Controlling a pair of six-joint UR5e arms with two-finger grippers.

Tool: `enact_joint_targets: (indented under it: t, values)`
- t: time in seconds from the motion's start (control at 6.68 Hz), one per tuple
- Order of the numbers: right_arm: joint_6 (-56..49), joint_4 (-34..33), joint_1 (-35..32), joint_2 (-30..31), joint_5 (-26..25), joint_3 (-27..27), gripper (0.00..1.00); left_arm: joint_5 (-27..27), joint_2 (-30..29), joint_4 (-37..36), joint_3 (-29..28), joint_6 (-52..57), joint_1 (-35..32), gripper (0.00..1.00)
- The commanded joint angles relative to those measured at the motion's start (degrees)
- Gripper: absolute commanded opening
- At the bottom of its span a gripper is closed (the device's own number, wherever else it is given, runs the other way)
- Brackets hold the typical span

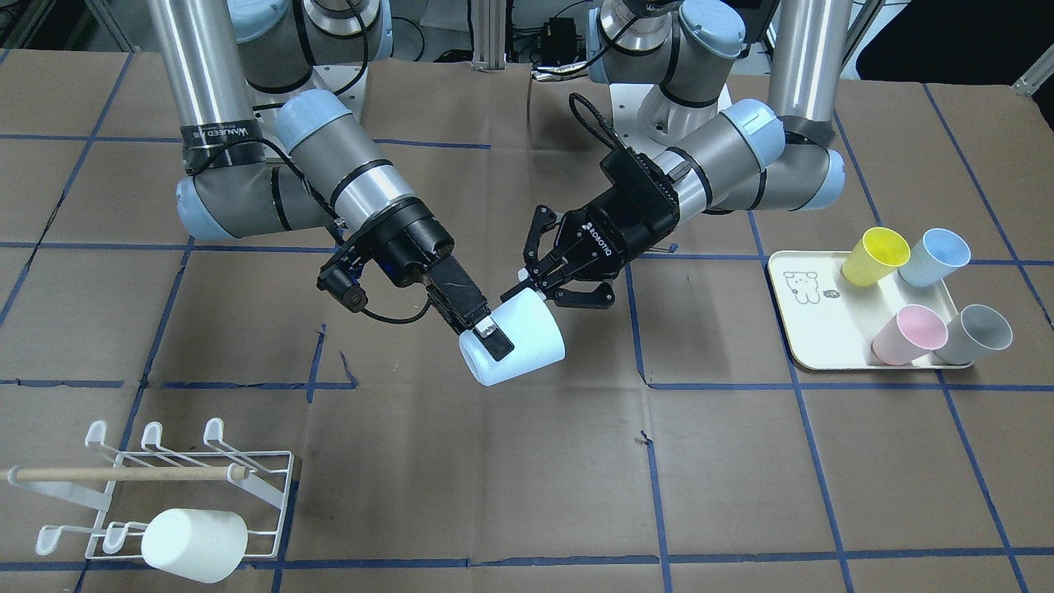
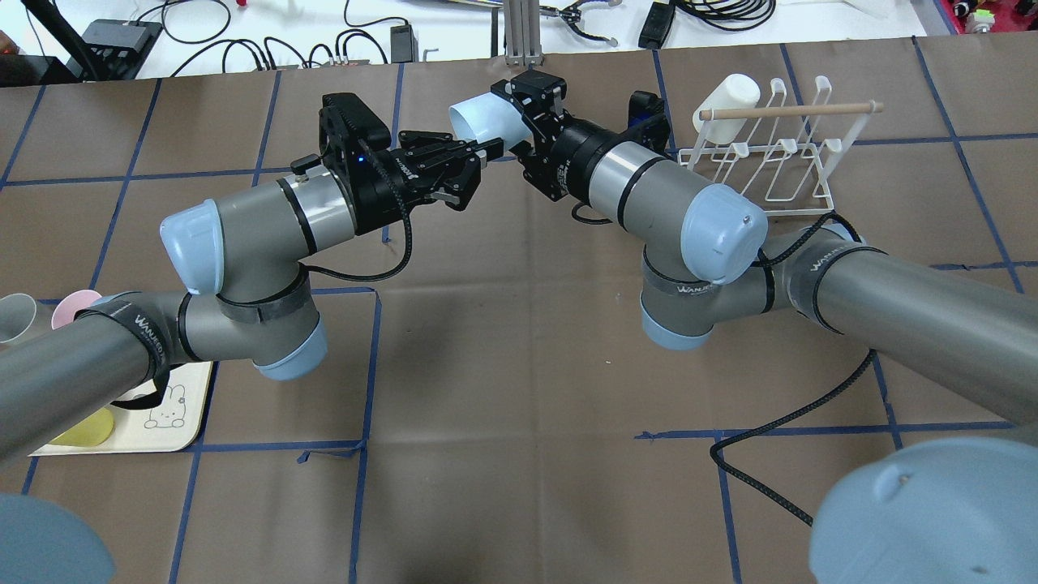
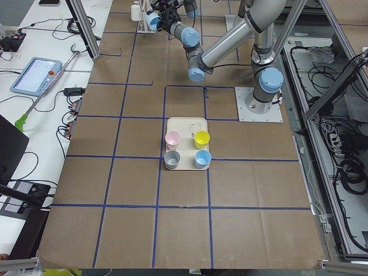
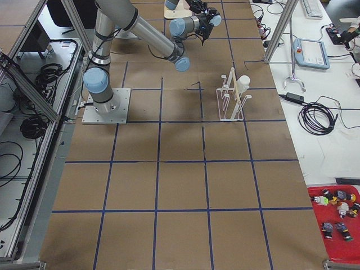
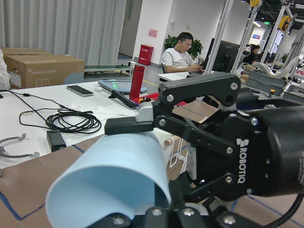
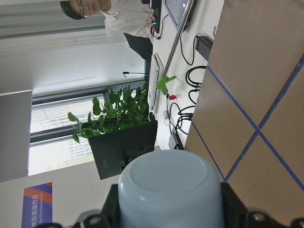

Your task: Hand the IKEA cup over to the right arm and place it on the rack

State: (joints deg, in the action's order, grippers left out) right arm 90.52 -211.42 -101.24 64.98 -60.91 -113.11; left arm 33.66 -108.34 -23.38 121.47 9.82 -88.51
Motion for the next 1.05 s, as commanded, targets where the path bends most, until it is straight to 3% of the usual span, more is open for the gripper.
enact_joint_targets:
  t: [0.0,0.15,0.45,0.6,0.9]
  values:
    - [0.01,-0.05,-0.01,0.06,0.0,0.0,0.64,0.09,0.14,0.0,-0.18,-0.15,0.0,0.32]
    - [0.01,0.04,-0.01,0.06,0.0,0.0,0.63,0.09,0.14,0.0,-0.27,-0.15,0.0,0.48]
    - [0.01,0.04,-0.01,0.06,0.0,0.08,0.63,0.0,0.14,-0.08,-0.27,-1.46,-0.09,0.72]
    - [0.01,0.13,-0.01,0.06,0.0,0.0,0.63,0.0,0.49,0.0,-0.35,-1.55,0.0,0.9]
    - [0.01,0.22,-0.01,0.14,0.0,0.17,0.61,-0.09,0.93,1.05,-0.09,-4.43,1.57,0.98]
